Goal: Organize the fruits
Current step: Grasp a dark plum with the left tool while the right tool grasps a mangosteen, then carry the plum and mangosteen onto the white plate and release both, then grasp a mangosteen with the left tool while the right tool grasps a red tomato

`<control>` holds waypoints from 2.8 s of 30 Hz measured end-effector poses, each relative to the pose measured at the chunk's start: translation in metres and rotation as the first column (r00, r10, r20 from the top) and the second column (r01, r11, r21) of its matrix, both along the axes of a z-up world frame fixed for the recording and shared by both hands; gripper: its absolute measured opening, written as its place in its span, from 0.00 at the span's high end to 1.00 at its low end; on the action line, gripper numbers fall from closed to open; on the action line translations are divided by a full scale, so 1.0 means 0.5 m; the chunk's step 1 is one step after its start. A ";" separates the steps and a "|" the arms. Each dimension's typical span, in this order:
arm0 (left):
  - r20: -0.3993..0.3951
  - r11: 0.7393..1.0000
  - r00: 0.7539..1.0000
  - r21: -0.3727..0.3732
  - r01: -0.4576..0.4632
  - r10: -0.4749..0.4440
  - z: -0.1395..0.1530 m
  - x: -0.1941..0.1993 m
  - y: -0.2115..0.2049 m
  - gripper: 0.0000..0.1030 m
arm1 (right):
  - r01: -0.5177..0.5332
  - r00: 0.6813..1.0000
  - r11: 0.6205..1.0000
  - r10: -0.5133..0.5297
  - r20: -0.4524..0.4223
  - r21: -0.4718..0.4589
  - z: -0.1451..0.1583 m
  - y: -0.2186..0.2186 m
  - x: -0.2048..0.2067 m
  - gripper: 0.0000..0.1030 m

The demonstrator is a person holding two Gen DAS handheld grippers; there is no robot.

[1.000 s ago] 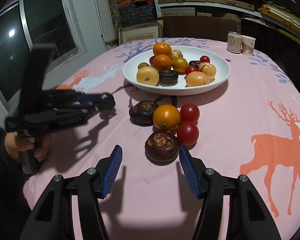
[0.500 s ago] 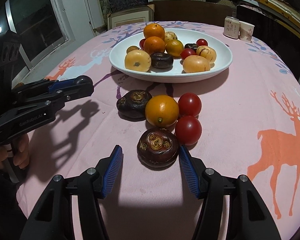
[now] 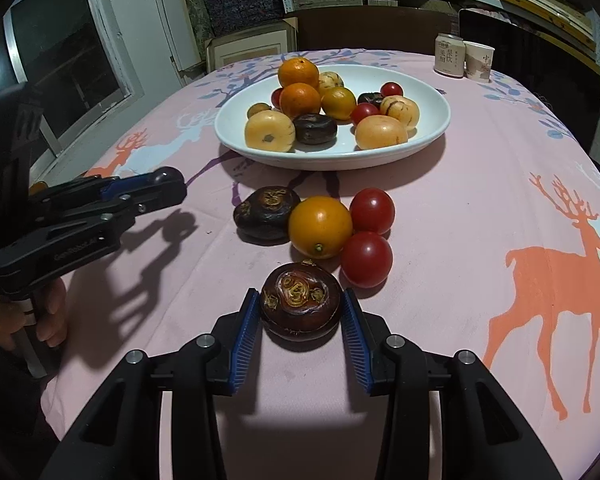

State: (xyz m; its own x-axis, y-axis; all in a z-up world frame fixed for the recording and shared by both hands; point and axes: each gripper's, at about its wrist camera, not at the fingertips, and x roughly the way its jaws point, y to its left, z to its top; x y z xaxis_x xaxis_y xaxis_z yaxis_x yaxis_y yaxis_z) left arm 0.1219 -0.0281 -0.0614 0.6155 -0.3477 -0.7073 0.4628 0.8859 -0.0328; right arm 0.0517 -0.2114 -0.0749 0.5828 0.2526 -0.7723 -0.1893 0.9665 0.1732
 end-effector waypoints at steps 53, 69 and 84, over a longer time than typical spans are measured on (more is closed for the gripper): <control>-0.033 0.999 0.999 -0.022 -0.041 0.040 0.040 0.311 -0.085 0.73 | 0.053 0.999 0.994 -0.053 0.005 0.091 0.103 -0.078 0.445 0.59; 0.004 0.995 0.996 -0.057 -0.086 0.086 0.061 0.294 -0.069 0.36 | 0.065 0.998 0.994 -0.065 0.000 0.090 0.093 -0.070 0.460 0.53; 0.055 0.995 0.995 -0.059 -0.078 0.081 0.085 0.122 -0.040 0.09 | 0.032 0.999 0.997 -0.034 0.033 0.073 0.076 -0.087 0.185 0.32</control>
